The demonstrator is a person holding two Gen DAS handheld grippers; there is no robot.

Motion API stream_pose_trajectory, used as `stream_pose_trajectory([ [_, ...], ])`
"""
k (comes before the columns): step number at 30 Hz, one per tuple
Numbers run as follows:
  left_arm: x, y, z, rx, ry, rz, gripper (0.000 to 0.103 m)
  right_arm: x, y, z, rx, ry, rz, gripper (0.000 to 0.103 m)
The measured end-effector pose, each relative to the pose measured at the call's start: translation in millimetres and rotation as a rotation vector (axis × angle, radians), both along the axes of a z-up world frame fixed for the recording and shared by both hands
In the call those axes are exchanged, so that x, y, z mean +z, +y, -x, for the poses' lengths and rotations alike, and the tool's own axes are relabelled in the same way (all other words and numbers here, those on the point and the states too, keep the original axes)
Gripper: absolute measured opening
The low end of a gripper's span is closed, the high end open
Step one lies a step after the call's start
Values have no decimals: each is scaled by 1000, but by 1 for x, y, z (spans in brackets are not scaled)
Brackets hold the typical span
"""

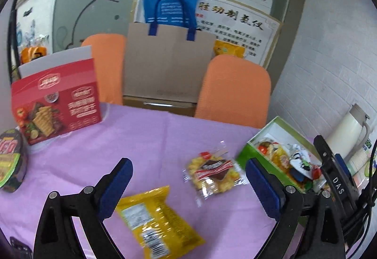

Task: Organize snacks
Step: 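Move both tools back to the yellow snack bag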

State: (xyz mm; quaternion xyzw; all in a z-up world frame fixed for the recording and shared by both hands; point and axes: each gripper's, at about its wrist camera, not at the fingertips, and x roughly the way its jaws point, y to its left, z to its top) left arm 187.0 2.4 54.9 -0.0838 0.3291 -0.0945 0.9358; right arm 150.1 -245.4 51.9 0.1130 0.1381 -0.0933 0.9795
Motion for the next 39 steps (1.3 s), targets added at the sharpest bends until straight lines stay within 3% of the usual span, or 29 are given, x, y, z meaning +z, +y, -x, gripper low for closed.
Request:
stream_pose_trajectory([
  [6,-48,29,9,8,110,-57,98,-9,46,-16,249,58,-1,97],
  [10,-80,32,-3,-47,209,-39,98,-20,64,-27,368,128,6,97],
  [14,-84,43,-10,-81,173,27,98,-38,81,-39,531,285,-21,97],
  [15,-85,50,-11,-80,153,54,98,-43,84,-42,548,330,-18,97],
  [17,-88,62,-15,-64,197,97,96,-51,93,-45,578,430,-4,97],
  [19,-87,70,-15,-91,174,164,96,-56,100,-40,622,448,-3,97],
  [22,-93,77,-17,-72,211,198,96,-66,110,-38,651,495,8,97],
  [25,-97,82,-18,-83,243,253,92,-79,120,-32,694,535,32,88],
  [28,-95,79,-16,-94,248,243,91,-87,127,-29,783,548,-31,86],
  [35,-104,78,-17,-82,295,245,91,-94,149,-23,844,572,7,86],
  [39,-107,77,-19,-106,310,279,84,-98,153,-22,864,584,9,82],
])
